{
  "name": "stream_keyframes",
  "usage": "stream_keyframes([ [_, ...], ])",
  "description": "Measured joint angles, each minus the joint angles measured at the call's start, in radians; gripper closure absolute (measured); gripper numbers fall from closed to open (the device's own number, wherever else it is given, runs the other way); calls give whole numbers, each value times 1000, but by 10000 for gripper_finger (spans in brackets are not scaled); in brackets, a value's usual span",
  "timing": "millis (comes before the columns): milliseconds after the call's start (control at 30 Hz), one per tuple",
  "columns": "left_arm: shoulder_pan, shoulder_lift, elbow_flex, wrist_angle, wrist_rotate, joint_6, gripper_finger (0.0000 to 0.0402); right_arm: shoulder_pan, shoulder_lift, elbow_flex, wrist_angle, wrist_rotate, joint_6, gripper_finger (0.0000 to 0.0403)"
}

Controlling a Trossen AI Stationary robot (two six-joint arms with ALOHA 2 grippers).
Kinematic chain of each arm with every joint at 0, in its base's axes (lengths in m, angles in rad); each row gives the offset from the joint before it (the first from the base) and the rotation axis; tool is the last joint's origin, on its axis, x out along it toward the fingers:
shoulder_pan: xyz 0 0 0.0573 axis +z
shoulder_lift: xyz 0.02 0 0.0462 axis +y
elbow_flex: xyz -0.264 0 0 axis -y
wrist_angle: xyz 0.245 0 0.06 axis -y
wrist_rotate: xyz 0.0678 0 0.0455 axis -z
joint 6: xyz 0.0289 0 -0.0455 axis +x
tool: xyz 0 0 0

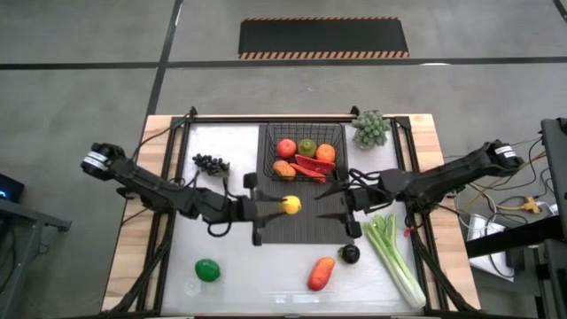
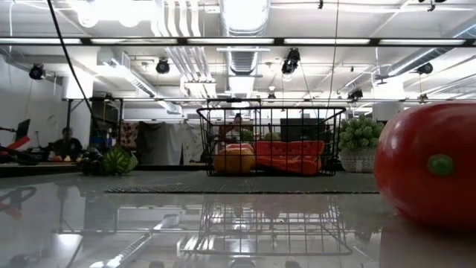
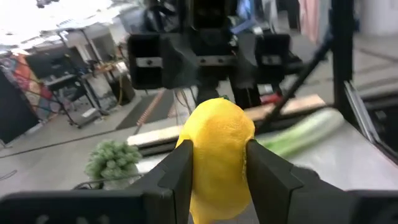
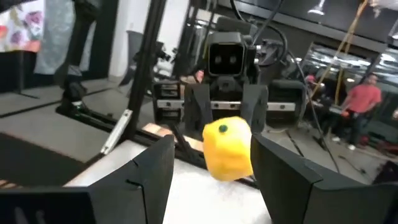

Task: Build produce basket
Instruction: Put the lemon into the wire basket

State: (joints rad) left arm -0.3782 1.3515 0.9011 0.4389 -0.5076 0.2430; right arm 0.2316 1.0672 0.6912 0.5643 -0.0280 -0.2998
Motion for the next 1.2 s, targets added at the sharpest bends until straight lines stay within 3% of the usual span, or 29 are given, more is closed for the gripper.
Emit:
stream_keyframes([
  [200,31,2,-41,116,3,1,295,-27,81,58,-2,55,0,204],
  [600,53,2,-44,134,0,4,295,-62,219,172,-10,97,-66,207],
  [767,53,2,-44,135,-1,3,290,-66,221,176,-12,100,-78,250],
  [900,54,2,-44,136,0,3,261,-66,213,174,-25,100,-75,294],
  [1100,57,4,-44,134,-19,8,186,-68,211,177,-71,111,-33,297],
  [1200,56,4,-44,117,-78,32,156,-77,205,224,-196,116,11,297],
])
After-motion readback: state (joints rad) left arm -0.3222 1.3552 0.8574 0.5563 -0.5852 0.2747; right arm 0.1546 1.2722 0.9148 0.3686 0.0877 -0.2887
